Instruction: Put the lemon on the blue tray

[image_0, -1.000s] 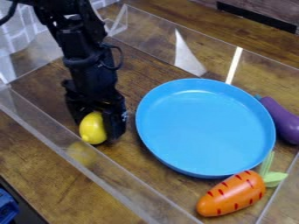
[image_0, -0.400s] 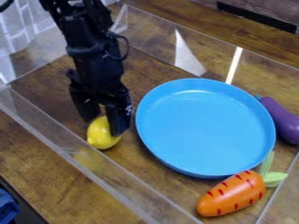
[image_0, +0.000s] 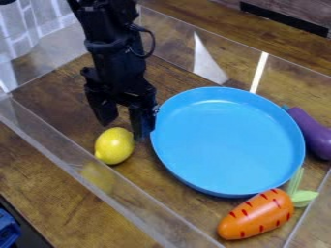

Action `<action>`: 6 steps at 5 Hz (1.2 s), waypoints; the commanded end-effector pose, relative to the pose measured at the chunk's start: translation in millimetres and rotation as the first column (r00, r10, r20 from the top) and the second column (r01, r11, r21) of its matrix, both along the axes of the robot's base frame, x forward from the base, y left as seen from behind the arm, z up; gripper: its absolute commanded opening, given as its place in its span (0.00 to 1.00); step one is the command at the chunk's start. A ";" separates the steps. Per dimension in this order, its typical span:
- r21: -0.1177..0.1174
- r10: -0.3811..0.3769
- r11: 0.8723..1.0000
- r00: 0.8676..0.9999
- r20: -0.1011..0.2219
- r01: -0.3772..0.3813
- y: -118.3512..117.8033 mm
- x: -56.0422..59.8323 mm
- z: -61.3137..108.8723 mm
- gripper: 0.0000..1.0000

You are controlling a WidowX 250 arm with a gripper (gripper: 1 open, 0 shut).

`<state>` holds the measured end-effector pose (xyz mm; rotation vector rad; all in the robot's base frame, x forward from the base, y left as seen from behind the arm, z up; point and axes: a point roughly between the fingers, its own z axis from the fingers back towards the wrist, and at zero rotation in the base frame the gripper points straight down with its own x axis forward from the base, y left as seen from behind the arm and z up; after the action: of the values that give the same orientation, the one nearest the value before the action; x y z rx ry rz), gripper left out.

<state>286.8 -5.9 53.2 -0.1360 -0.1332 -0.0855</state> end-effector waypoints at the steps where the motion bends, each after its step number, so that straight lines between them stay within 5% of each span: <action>1: 0.014 0.023 1.000 0.999 0.044 -0.023 8.5 1.3 2.7 1.00; 2: 0.024 0.025 0.999 0.999 0.031 -0.026 11.7 -1.5 -23.4 1.00; 3: 0.028 0.018 0.999 0.999 0.026 -0.019 12.3 -2.9 -27.1 0.00; 6: 0.056 0.003 0.998 0.999 0.053 -0.006 -5.7 2.6 -13.9 0.00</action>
<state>279.4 -10.2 21.9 -0.0830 -0.1196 -0.0799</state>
